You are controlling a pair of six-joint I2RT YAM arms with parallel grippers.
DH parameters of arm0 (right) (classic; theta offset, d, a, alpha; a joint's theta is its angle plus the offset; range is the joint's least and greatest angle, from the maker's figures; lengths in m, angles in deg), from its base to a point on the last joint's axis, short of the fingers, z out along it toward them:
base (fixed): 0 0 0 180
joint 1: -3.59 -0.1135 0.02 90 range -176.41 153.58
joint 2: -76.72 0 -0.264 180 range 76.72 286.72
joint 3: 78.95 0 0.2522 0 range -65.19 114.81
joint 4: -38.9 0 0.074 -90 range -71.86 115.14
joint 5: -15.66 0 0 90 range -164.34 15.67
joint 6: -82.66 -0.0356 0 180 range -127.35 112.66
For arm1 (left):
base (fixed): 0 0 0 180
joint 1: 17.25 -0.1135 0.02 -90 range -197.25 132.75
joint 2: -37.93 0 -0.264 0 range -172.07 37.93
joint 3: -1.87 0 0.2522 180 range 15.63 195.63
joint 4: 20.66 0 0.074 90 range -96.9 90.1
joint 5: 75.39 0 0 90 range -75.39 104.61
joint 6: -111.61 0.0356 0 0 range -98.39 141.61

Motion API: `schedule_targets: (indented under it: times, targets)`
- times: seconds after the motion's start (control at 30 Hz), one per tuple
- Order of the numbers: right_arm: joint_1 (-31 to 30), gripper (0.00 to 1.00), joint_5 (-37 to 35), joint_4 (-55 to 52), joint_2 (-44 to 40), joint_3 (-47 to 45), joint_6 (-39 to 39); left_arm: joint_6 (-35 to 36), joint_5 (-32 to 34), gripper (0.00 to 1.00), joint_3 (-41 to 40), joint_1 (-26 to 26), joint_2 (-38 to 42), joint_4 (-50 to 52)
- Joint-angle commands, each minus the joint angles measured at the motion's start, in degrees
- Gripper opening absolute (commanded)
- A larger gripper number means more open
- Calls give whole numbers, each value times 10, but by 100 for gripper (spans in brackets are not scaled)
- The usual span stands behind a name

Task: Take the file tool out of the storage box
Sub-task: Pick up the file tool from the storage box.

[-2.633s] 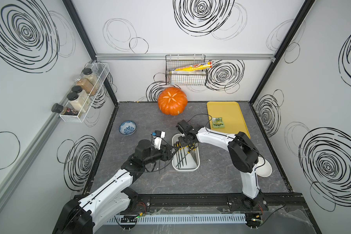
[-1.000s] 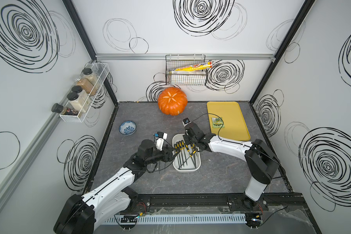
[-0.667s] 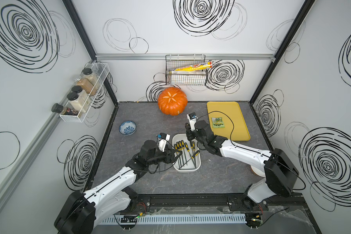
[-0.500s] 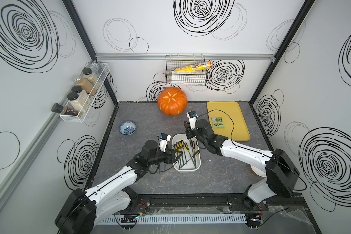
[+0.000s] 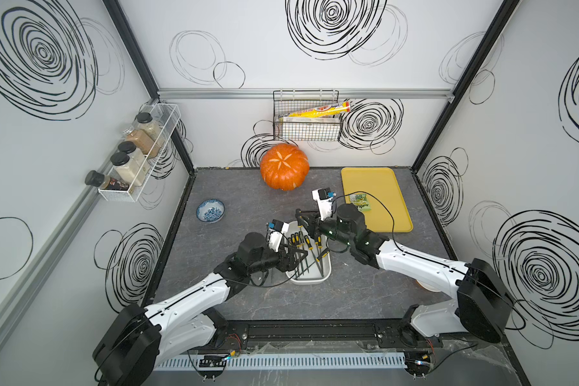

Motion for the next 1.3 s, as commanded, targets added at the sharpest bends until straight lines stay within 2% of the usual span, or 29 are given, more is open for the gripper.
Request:
schedule_targets:
  times: [0.0,0.2,0.27,0.4,0.47,0.53,0.57,0.6,0.67,0.7,0.73,0.83,0.93,0.97,1.1,1.27]
  targets:
    - [-2,8,51,50,-14,-6,-49,19,7,66,22,4,-15,-13]
    - [-2,8,82,88,-16,-26,-83,21,10,51,25,10,-24,-19]
    - [-2,8,73,81,-17,-25,-76,21,6,36,25,11,-25,-22]
    - [-2,8,64,86,-21,-33,-72,18,8,20,22,13,-25,-23]
    - [-2,8,62,89,-20,-36,-75,18,7,7,23,15,-26,-25]
    - [-2,8,61,92,-19,-39,-76,17,8,0,24,15,-26,-23]
    - [-2,10,63,96,-19,-43,-77,17,10,0,24,16,-26,-20]
    - [-2,18,65,97,-19,-46,-78,19,13,0,25,16,-26,-18]
    - [-2,43,70,96,-23,-49,-76,19,23,0,24,16,-21,-9]
    - [-2,52,64,95,-30,-55,-73,20,30,0,25,15,-18,-2]
    - [-2,55,56,90,-41,-60,-68,20,37,0,27,15,-13,8]
    - [5,63,17,46,-88,-74,-36,11,103,0,49,16,3,85]
    - [21,70,-31,-37,-137,-71,30,-7,205,0,118,12,-8,264]
    - [26,72,-49,-76,-145,-62,53,-10,218,0,139,9,-19,316]
    - [41,75,-114,-216,-139,-14,136,-11,208,0,225,-10,-78,485]
    - [43,75,-114,-243,-137,-21,169,12,194,0,246,-57,-103,607]
